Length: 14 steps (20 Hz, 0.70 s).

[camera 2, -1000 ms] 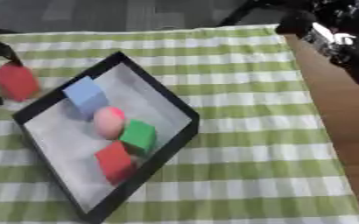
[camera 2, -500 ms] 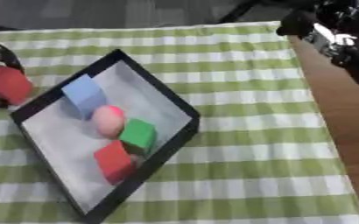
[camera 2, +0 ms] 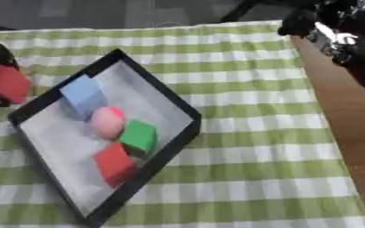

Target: Pick up objects on the table and place them in the box.

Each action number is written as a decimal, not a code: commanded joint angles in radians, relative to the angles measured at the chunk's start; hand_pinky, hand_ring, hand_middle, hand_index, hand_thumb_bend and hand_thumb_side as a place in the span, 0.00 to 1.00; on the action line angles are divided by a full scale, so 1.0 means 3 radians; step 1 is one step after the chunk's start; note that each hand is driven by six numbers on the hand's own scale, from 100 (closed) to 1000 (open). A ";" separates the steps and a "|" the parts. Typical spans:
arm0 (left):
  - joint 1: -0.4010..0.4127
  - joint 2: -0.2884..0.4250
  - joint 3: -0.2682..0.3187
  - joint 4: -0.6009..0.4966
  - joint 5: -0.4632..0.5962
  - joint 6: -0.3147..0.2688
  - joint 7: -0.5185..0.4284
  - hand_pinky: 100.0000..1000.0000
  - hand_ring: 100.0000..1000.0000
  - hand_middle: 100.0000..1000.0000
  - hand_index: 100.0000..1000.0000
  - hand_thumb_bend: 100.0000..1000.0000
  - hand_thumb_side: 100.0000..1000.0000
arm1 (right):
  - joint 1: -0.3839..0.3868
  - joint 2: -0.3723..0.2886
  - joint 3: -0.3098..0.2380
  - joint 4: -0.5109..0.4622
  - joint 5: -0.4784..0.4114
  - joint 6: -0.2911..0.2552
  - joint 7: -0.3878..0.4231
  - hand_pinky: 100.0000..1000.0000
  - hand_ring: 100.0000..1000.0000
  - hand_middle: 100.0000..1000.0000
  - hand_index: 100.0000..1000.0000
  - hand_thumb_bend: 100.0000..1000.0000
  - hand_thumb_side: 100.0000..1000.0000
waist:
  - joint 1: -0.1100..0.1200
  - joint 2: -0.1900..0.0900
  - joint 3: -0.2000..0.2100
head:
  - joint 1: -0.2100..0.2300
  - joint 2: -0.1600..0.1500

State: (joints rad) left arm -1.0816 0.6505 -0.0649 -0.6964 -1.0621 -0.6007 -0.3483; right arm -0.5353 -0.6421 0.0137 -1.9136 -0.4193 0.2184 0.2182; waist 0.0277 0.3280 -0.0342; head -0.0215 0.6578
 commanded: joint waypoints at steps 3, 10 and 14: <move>-0.0101 0.0111 0.0012 -0.0109 0.0164 0.0049 -0.0052 0.65 0.54 0.40 0.55 0.39 0.00 | 0.0003 -0.0047 -0.0025 -0.0003 -0.0047 -0.0010 -0.0013 0.88 0.68 0.56 0.73 0.10 0.25 | -0.0043 -0.0215 0.0020 | -0.0138 0.0105; -0.0127 0.0152 -0.0045 -0.0253 0.0367 0.0094 -0.0175 0.65 0.55 0.41 0.55 0.38 0.00 | 0.0036 -0.0038 -0.0026 0.0005 -0.0109 -0.0014 -0.0033 0.88 0.68 0.56 0.73 0.12 0.25 | -0.0046 -0.0345 0.0069 | -0.0235 0.0226; -0.0129 0.0182 -0.0074 -0.0320 0.0397 0.0128 -0.0236 0.65 0.55 0.41 0.56 0.39 0.00 | 0.0050 -0.0034 -0.0026 0.0003 -0.0139 -0.0010 -0.0042 0.88 0.68 0.56 0.73 0.09 0.24 | -0.0040 -0.0399 0.0087 | -0.0257 0.0259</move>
State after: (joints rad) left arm -1.0937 0.6619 -0.0874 -0.7699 -0.9535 -0.5645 -0.4124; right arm -0.5098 -0.6346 0.0135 -1.9082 -0.4513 0.2159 0.2096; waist 0.0275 0.2498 -0.0098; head -0.0941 0.7308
